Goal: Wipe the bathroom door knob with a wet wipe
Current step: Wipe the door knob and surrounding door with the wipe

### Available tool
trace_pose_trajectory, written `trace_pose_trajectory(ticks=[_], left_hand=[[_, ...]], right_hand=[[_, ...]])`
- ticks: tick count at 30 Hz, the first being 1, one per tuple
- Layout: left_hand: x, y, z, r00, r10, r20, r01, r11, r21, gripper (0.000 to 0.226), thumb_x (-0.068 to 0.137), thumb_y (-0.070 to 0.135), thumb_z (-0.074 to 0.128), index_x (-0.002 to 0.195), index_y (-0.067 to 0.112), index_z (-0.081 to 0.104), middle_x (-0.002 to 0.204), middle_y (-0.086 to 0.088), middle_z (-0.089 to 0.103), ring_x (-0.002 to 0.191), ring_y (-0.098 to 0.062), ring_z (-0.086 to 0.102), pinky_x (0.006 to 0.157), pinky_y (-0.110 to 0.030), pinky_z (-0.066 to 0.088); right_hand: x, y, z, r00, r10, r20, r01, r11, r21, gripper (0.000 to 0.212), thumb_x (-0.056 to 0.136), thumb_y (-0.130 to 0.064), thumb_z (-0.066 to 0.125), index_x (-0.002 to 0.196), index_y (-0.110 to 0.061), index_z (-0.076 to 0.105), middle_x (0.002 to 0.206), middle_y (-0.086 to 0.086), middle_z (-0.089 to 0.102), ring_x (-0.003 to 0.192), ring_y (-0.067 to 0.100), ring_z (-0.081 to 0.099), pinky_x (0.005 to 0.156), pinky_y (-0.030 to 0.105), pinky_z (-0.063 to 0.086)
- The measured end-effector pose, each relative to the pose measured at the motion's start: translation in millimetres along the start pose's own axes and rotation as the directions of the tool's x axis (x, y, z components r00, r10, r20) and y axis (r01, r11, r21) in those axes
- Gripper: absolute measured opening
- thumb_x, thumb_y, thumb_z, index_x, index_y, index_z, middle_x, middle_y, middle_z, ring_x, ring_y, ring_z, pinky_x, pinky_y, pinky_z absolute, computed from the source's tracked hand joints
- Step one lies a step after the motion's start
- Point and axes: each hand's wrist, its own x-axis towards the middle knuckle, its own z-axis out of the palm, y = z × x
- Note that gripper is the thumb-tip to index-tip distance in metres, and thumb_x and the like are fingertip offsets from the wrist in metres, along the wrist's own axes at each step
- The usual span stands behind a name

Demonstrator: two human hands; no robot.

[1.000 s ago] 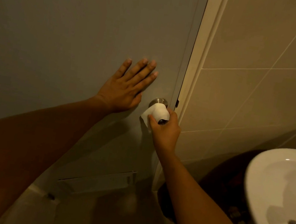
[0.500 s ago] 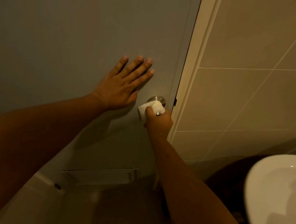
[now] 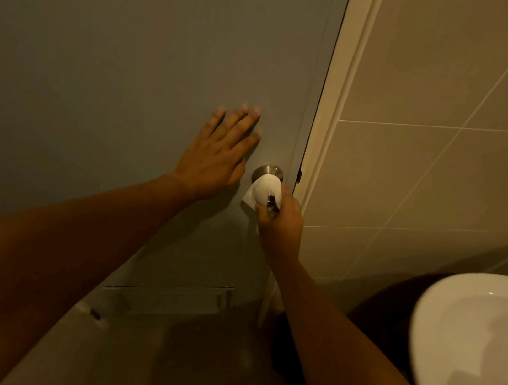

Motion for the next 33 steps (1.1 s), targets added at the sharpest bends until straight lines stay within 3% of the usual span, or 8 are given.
trace_pose_trajectory(ticks=[4,12,16,19,21,26,29,33], left_hand=[[-5.2,32.5,9.2,0.982,-0.186,0.036,0.19,0.952,-0.239,0.03,0.092,0.024,0.049,0.113,0.01,0.065,0.118,-0.012,0.057,0.109,-0.028,0.053,0.09,-0.036,0.041],[-10.1,69.5,26.5,0.898,-0.343,0.277,0.441,0.718,-0.538,0.031,0.099,0.033,0.042,0.107,0.012,0.064,0.098,-0.006,0.056,0.081,-0.015,0.054,0.064,-0.01,0.033],[-8.2,83.9,29.9,0.823,-0.492,0.283,0.559,0.614,-0.558,0.034,0.098,0.04,0.044,0.108,0.014,0.063,0.097,0.001,0.052,0.086,-0.015,0.057,0.07,-0.012,0.037],[-4.4,100.1,31.5,0.757,-0.584,0.291,0.634,0.551,-0.543,0.039,0.097,0.043,0.046,0.12,0.013,0.057,0.115,-0.007,0.056,0.102,-0.022,0.059,0.083,-0.027,0.049],[0.0,112.5,33.3,0.705,-0.626,0.334,0.695,0.516,-0.501,0.046,0.094,0.044,0.05,0.131,0.015,0.048,0.129,-0.011,0.049,0.111,-0.027,0.056,0.094,-0.036,0.051],[13.4,142.7,39.2,0.566,-0.732,0.379,0.783,0.333,-0.525,0.056,0.093,0.036,0.057,0.142,0.02,0.035,0.14,-0.016,0.032,0.12,-0.035,0.051,0.098,-0.044,0.052],[17.4,150.9,47.2,0.465,-0.788,0.404,0.798,0.176,-0.576,0.06,0.092,0.034,0.059,0.143,0.021,0.032,0.138,-0.015,0.034,0.117,-0.034,0.052,0.094,-0.042,0.054],[18.6,156.9,58.8,0.353,-0.854,0.382,0.671,-0.053,-0.74,0.048,0.087,0.036,0.064,0.13,0.029,0.043,0.126,-0.008,0.045,0.102,-0.021,0.054,0.077,-0.031,0.056]], right_hand=[[2.4,6.0,-9.5,0.997,-0.039,0.062,0.039,0.999,0.002,0.049,0.098,-0.028,0.056,0.145,-0.016,0.045,0.133,0.009,0.056,0.119,0.025,0.057,0.101,0.042,0.051],[11.8,17.6,-27.6,0.979,-0.001,0.203,-0.032,0.987,0.158,0.038,0.1,-0.011,0.053,0.138,-0.009,0.052,0.128,0.011,0.062,0.117,0.025,0.059,0.103,0.044,0.05],[20.1,23.2,-43.9,0.992,0.019,0.124,-0.034,0.992,0.121,0.023,0.102,-0.012,0.044,0.119,-0.011,0.06,0.105,0.005,0.063,0.104,0.029,0.062,0.085,0.033,0.055],[34.0,23.4,-65.0,0.994,-0.001,0.109,0.001,1.0,-0.002,0.033,0.099,-0.006,0.045,0.13,-0.01,0.055,0.116,0.008,0.063,0.112,0.025,0.06,0.094,0.037,0.053],[46.8,15.9,-80.3,0.984,-0.164,0.069,0.174,0.967,-0.188,0.042,0.093,-0.004,0.052,0.134,-0.016,0.053,0.127,0.005,0.058,0.121,0.021,0.053,0.099,0.037,0.05],[95.4,-17.8,-120.1,0.717,-0.64,0.276,0.662,0.499,-0.56,0.064,0.087,-0.015,0.054,0.149,-0.017,0.037,0.162,0.008,0.024,0.15,0.03,0.016,0.12,0.05,0.019],[121.8,-27.7,-131.3,0.555,-0.651,0.518,0.758,0.138,-0.638,0.071,0.09,-0.027,0.05,0.155,-0.016,0.024,0.166,0.008,0.008,0.152,0.03,0.003,0.122,0.053,0.005],[142.6,-32.1,-135.6,0.437,-0.649,0.622,0.765,-0.096,-0.637,0.07,0.093,-0.036,0.042,0.157,-0.017,0.019,0.166,0.009,0.007,0.153,0.03,0.002,0.121,0.056,0.005]])
